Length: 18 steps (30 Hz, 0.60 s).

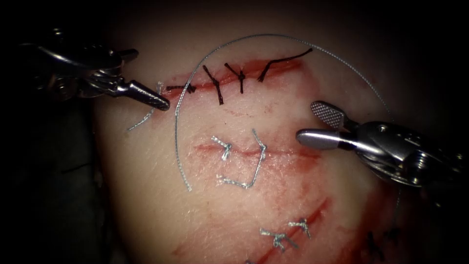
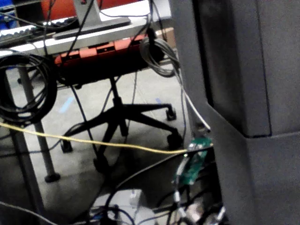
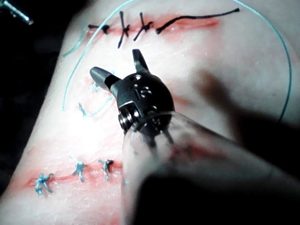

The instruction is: Wound Closure

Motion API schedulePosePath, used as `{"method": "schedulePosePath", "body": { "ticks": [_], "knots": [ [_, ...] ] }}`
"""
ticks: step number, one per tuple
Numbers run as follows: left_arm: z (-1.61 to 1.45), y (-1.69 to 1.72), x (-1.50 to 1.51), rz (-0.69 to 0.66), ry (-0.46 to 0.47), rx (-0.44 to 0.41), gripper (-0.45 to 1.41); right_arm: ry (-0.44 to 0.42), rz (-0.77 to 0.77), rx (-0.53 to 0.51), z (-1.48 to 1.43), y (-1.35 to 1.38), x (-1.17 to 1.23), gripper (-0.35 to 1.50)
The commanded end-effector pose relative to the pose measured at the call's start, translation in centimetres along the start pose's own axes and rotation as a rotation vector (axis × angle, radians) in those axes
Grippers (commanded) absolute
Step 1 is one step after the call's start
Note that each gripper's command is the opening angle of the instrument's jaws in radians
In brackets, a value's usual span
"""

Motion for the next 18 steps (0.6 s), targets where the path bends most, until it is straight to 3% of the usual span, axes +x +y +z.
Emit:
{"method": "schedulePosePath", "body": {
  "ticks": [1,4,5,6,7,9,10,11,18],
  "knots": [
    [0.05,0.04,-0.01,-0.006,0.006,-0.003,1.2,0.002,0.0,0.001,0.09,-0.06,-0.03,1.41],
    [0.02,0.24,0.03,0.079,0.045,-0.083,0.96,0.002,0.0,0.0,0.08,-0.09,-0.04,1.43],
    [0.04,0.45,0.08,0.261,0.057,-0.127,0.93,0.002,0.0,0.0,0.08,-0.11,-0.04,1.45],
    [0.05,0.55,0.1,0.324,0.057,-0.14,0.86,0.002,0.0,0.0,0.08,-0.11,-0.04,1.45],
    [0.09,0.78,0.1,0.456,0.053,-0.17,0.52,0.002,0.0,0.0,0.08,-0.11,-0.04,1.45],
    [0.14,0.97,0.1,0.543,0.032,-0.189,0.04,0.002,0.0,-0.001,0.08,-0.1,-0.04,1.45],
    [0.17,1.07,0.1,0.564,0.027,-0.194,-0.1,0.002,0.0,-0.001,0.08,-0.1,-0.04,1.45],
    [0.25,1.23,0.1,0.587,0.028,-0.197,-0.38,0.003,-0.001,-0.001,0.08,-0.1,-0.05,1.45],
    [0.66,1.35,0.0,0.706,0.032,-0.212,-0.01,0.003,-0.001,-0.001,0.09,-0.09,-0.06,1.45]
  ]
}}
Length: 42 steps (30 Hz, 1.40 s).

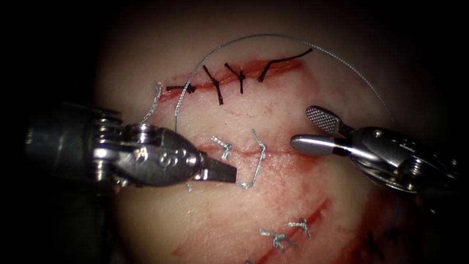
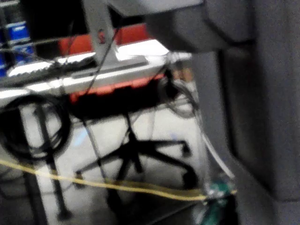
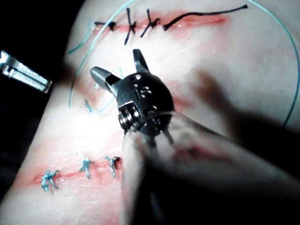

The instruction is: Wound Closure

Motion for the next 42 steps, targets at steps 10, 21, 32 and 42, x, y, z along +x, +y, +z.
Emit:
{"method": "schedulePosePath", "body": {
  "ticks": [10,21,32,42],
  "knots": [
    [0.54,-0.07,-0.23,0.066,-0.09,-0.024,0.56,-0.002,-0.002,0.008,0.09,-0.07,-0.04,1.45],
    [0.75,-0.17,-0.38,0.0,-0.132,-0.016,0.02,-0.004,-0.003,0.014,0.09,-0.1,-0.05,1.45],
    [0.54,-0.26,-0.17,-0.135,-0.135,0.042,-0.45,-0.004,-0.002,0.013,0.11,-0.15,-0.06,1.45],
    [0.52,-0.6,-0.2,-0.164,-0.144,0.151,-0.43,-0.059,-0.426,0.265,0.13,-0.27,-0.26,1.35]
  ]
}}
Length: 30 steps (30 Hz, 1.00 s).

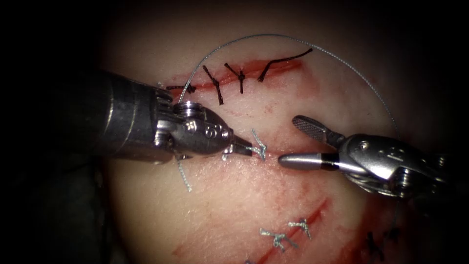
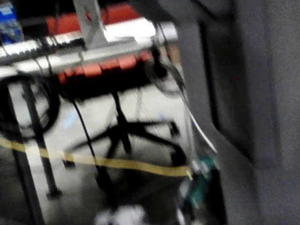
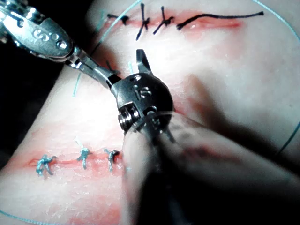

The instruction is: Wound Closure

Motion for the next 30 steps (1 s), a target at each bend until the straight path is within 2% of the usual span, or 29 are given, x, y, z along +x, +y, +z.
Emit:
{"method": "schedulePosePath", "body": {
  "ticks": [1,5,12,15,23,24,27,30],
  "knots": [
    [0.04,-0.04,0.01,-0.003,0.002,0.011,-0.45,-0.009,-0.03,0.01,0.12,-0.05,-0.04,1.33],
    [-0.04,-0.19,0.03,-0.012,0.015,0.042,-0.45,-0.016,-0.077,0.009,0.29,-0.08,-0.11,1.33],
    [-0.03,-0.22,0.12,0.067,0.03,0.084,-0.45,-0.02,-0.076,-0.017,0.51,-0.05,-0.15,1.33],
    [-0.03,-0.23,0.19,0.161,0.024,0.124,-0.45,-0.021,-0.031,-0.027,0.61,0.05,-0.13,1.33],
    [-0.09,-0.21,0.29,0.212,0.051,0.174,-0.45,-0.022,0.07,-0.042,0.75,0.13,-0.14,1.33],
    [-0.13,-0.21,0.31,0.215,0.056,0.183,-0.45,-0.022,0.171,-0.047,0.77,0.14,-0.14,1.33],
    [-0.16,-0.22,0.34,0.24,0.058,0.206,-0.45,-0.023,0.237,-0.049,0.83,0.16,-0.13,1.35],
    [-0.17,-0.21,0.36,0.243,0.056,0.221,-0.45,-0.029,0.244,-0.025,0.89,0.16,-0.12,1.35]
  ]
}}
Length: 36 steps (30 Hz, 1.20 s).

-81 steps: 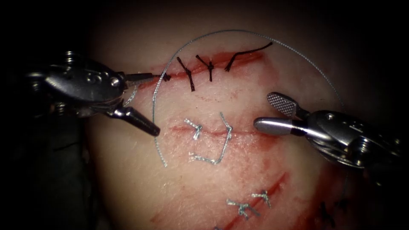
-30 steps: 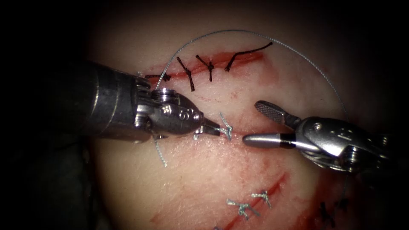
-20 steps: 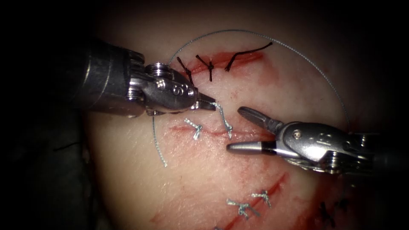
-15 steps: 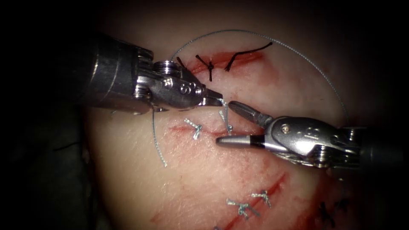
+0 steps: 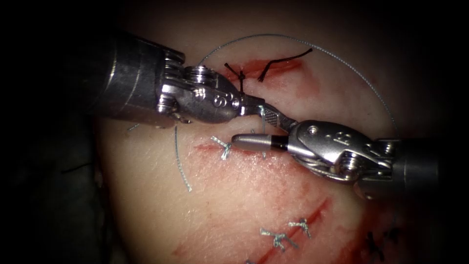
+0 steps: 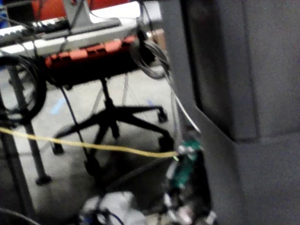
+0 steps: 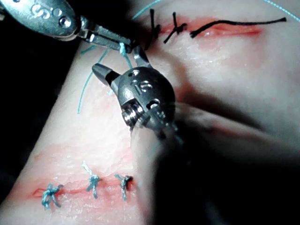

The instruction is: Wound Closure

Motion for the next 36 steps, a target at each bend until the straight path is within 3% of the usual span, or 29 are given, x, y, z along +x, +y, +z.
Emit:
{"method": "schedulePosePath", "body": {
  "ticks": [1,8,16,22,24,27,28,30,31,36],
  "knots": [
    [0.08,0.01,0.03,0.006,-0.007,0.009,-0.45,-0.006,0.011,0.022,0.16,-0.02,0.02,1.35],
    [0.08,0.0,0.03,0.008,-0.008,0.021,-0.45,-0.019,0.031,0.049,0.23,-0.02,0.04,1.33],
    [0.09,0.01,0.03,0.006,-0.011,0.022,-0.45,-0.024,0.047,0.048,0.37,-0.02,-0.17,1.33],
    [0.09,0.01,0.03,0.003,-0.012,0.022,-0.45,-0.025,0.051,0.047,0.4,-0.02,-0.19,1.31],
    [0.09,0.01,0.03,0.008,-0.013,0.023,-0.45,-0.022,0.056,0.051,0.36,-0.02,-0.14,0.93],
    [0.1,0.01,0.02,0.008,-0.012,0.022,-0.45,-0.018,0.061,0.033,0.36,-0.02,-0.09,0.86],
    [0.1,0.02,0.02,0.008,-0.01,0.02,-0.45,-0.013,0.062,0.022,0.36,-0.01,-0.09,0.61],
    [0.1,0.02,0.02,0.008,-0.01,0.02,-0.45,0.0,0.06,-0.022,0.28,0.0,-0.1,-0.35],
    [0.09,0.02,0.02,0.008,-0.01,0.02,-0.45,-0.019,0.039,-0.085,0.25,0.01,-0.1,-0.35],
    [0.09,0.02,0.02,0.007,-0.009,0.018,-0.45,-0.044,0.028,-0.117,0.22,0.04,-0.12,-0.35]
  ]
}}
